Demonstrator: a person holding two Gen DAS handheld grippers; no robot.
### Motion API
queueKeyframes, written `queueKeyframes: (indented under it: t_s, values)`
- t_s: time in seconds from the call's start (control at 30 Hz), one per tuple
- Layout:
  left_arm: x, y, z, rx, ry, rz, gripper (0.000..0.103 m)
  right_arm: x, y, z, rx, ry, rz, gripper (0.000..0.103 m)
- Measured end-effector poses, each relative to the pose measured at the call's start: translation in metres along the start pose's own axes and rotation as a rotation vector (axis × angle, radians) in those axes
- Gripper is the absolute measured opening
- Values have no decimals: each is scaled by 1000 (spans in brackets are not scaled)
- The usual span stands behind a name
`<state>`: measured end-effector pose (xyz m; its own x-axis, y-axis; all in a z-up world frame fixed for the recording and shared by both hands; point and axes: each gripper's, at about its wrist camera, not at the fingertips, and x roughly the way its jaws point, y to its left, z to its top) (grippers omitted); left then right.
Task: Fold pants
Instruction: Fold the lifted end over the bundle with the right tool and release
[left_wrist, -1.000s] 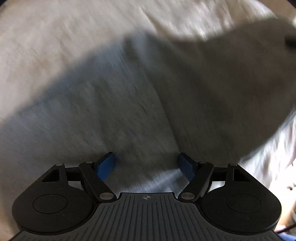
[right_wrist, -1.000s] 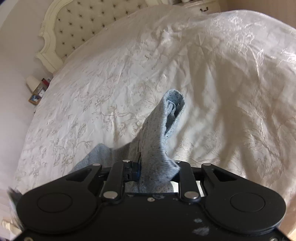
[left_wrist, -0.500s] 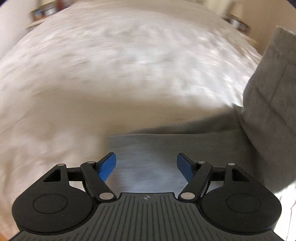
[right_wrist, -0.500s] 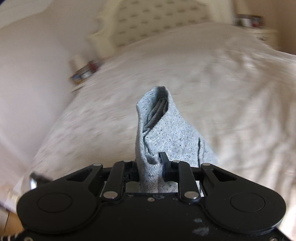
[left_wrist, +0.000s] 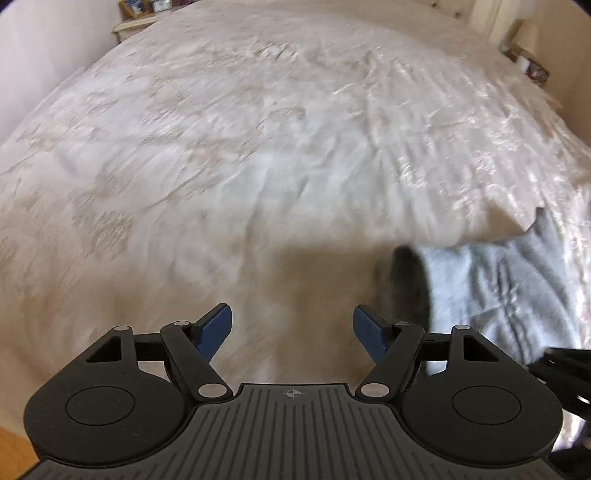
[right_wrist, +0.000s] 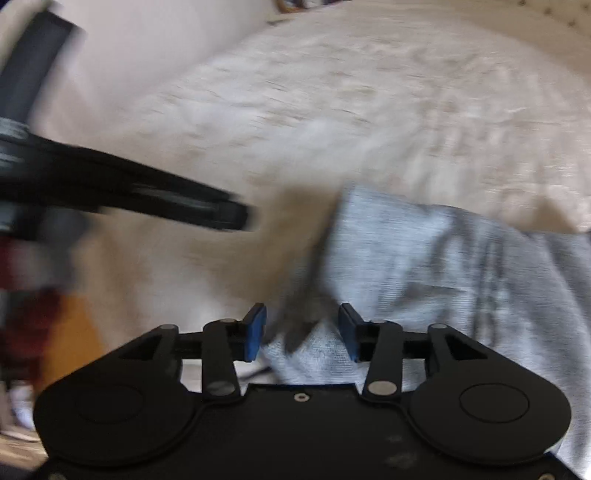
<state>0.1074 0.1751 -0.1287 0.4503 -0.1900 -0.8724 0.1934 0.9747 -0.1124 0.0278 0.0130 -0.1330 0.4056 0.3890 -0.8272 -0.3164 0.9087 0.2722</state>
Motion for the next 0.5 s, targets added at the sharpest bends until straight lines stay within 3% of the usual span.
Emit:
queueKeyframes:
  t_s: [0.13, 0.23, 0.33, 0.37, 0.43, 0.5]
  values:
    - [-3, -17, 13, 30, -42, -74, 72, -52, -20, 3, 65, -126, -63, 50]
    - [2, -42, 26, 83, -55, -132, 72, -73, -64, 9, 201, -180, -234, 47]
    - [3, -61, 33, 123, -60, -174, 72, -77, -118, 2, 383, -188, -363, 30]
    - [3, -67, 34, 138, -63, -184, 72, -76, -135, -4, 463, -182, -380, 25]
    - [5, -77, 34, 164, -59, -200, 72, -72, -156, -22, 585, -167, -371, 25]
    - [7, -83, 32, 181, -55, -213, 72, -58, -160, -36, 664, -118, -306, 24]
